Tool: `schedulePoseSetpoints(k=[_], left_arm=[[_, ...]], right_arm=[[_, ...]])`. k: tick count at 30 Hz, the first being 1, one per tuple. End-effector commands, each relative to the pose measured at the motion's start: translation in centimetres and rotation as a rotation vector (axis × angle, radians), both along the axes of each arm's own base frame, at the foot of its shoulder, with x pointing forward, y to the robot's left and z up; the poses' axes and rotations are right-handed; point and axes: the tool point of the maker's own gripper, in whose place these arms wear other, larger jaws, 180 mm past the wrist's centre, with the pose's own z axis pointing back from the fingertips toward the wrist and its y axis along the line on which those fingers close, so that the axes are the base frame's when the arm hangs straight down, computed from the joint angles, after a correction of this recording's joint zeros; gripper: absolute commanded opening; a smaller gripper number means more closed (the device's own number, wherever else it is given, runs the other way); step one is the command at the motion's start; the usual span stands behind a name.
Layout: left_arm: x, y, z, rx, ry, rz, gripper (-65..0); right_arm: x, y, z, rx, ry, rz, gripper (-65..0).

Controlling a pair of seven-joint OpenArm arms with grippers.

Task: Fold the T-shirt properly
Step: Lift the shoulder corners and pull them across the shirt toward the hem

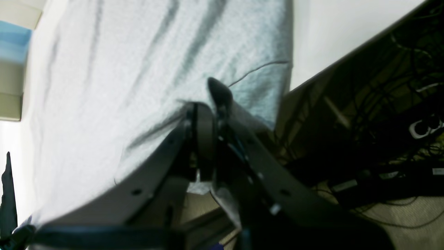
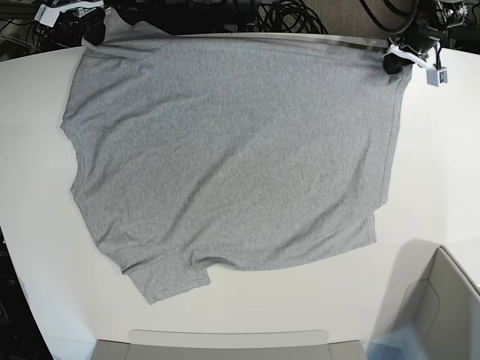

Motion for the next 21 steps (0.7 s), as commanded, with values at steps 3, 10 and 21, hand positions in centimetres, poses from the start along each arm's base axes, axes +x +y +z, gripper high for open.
schedulePoseSetpoints(k=[3, 10, 21], left_arm=[[0.4, 0.6, 0.8, 0.023, -0.027, -0.003, -65.0], [1.6, 1.4, 0.9, 0.014, -0.019, 0.079, -65.0], [6.4, 0.6, 3.5, -0.015, -0.076, 0.077, -65.0]], right_arm=[[0.9, -0.3, 1.0, -0.013, -0.038, 0.030, -65.0], [2.9, -0.3, 2.0, -0.021, -0.089, 0.067, -65.0], [6.1, -2.3, 2.9, -0.167, -0.083, 0.125, -65.0]])
